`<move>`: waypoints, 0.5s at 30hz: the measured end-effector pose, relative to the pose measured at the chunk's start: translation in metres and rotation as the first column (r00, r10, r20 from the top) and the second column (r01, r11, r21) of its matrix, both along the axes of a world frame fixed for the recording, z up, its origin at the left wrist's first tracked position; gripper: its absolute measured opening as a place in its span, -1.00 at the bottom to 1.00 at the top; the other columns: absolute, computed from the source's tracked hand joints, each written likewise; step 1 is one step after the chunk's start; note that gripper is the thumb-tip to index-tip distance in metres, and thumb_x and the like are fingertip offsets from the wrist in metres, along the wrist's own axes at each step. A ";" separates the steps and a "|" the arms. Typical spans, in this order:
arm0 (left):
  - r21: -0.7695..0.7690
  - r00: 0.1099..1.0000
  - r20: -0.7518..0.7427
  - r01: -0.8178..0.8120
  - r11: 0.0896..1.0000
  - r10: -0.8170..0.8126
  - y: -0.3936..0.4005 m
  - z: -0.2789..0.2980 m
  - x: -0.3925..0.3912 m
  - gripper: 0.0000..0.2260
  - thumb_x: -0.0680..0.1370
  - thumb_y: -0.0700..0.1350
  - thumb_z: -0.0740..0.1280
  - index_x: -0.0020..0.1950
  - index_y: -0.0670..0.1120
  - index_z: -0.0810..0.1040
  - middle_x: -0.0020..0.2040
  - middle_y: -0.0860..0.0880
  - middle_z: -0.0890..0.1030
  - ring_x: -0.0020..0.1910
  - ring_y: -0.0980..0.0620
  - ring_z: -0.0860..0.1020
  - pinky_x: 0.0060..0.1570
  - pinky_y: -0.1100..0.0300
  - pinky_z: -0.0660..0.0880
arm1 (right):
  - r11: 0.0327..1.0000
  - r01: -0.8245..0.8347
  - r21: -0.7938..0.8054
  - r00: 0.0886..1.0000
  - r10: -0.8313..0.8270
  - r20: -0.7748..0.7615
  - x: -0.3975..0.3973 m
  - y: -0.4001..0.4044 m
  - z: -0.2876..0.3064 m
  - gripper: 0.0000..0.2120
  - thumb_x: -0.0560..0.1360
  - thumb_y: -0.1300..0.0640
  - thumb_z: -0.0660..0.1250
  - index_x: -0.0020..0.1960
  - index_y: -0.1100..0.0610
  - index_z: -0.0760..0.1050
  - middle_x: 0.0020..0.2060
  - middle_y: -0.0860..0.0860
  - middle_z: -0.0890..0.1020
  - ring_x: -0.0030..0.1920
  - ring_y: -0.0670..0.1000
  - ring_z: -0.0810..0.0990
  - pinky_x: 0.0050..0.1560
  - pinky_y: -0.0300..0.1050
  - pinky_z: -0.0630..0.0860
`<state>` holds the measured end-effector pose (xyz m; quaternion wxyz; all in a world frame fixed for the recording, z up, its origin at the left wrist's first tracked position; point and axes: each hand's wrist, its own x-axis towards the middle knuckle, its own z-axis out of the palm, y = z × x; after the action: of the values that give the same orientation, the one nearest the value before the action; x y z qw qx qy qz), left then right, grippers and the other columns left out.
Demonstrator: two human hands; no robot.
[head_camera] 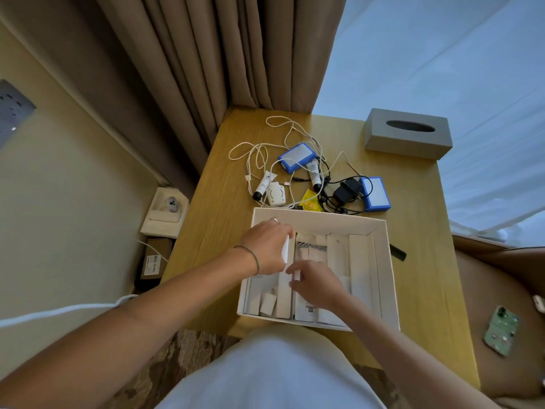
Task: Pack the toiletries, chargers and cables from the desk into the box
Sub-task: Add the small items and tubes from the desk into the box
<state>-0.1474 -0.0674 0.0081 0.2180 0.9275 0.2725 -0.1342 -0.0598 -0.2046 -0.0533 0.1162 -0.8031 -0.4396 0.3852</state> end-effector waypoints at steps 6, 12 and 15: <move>0.059 0.990 -0.143 0.019 0.998 -0.010 -0.004 -0.028 0.008 -0.52 0.35 -0.22 0.44 0.24 0.02 0.45 0.14 -0.07 0.51 0.08 -0.09 0.51 -0.06 0.11 0.51 | 0.994 0.103 0.043 0.994 -0.101 -0.050 0.016 -0.015 0.013 -0.75 0.56 0.16 0.34 0.19 -0.05 0.62 -0.09 -0.08 0.61 -0.13 -0.10 0.55 -0.21 -0.22 0.45; 0.032 0.969 -0.248 0.018 0.999 -0.009 -0.015 -0.048 0.006 -0.47 0.33 -0.21 0.50 0.24 -0.05 0.41 0.14 -0.10 0.48 0.12 -0.11 0.49 -0.02 0.06 0.54 | 0.987 0.131 0.098 0.990 -0.125 -0.071 0.020 -0.012 0.011 -0.76 0.55 0.15 0.35 0.19 -0.04 0.63 -0.31 -0.20 0.47 -0.30 -0.22 0.44 -0.32 -0.31 0.32; 0.012 0.956 -0.291 0.030 0.999 -0.025 -0.023 -0.059 0.000 -0.43 0.33 -0.22 0.52 0.28 -0.05 0.39 0.18 -0.10 0.45 0.11 -0.10 0.48 0.03 0.05 0.56 | 0.985 0.132 0.114 0.990 -0.125 -0.073 0.023 -0.011 0.012 -0.78 0.55 0.17 0.36 0.15 -0.04 0.64 -0.34 -0.21 0.43 -0.32 -0.23 0.41 -0.34 -0.35 0.27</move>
<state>-0.1476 -0.0907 -0.0512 0.1659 0.9031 0.2898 -0.2699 -0.0366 -0.2152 -0.0416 0.2028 -0.8084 -0.4050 0.3761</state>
